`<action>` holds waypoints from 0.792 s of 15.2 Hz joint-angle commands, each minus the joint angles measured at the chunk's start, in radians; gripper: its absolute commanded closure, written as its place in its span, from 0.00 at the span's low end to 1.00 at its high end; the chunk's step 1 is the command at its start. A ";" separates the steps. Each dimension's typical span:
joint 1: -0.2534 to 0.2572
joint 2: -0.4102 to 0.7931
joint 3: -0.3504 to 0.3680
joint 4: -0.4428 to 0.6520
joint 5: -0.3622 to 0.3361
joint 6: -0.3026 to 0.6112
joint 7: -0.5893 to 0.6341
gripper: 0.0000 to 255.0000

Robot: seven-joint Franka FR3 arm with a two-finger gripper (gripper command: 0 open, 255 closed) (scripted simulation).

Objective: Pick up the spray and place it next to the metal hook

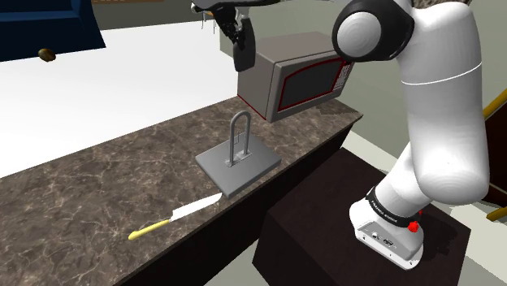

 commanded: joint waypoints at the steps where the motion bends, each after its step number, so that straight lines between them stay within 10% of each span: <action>1: -0.002 -0.004 0.001 -0.033 -0.001 0.028 0.013 1.00; 12: -0.005 -0.008 0.005 -0.181 -0.007 0.157 0.076 1.00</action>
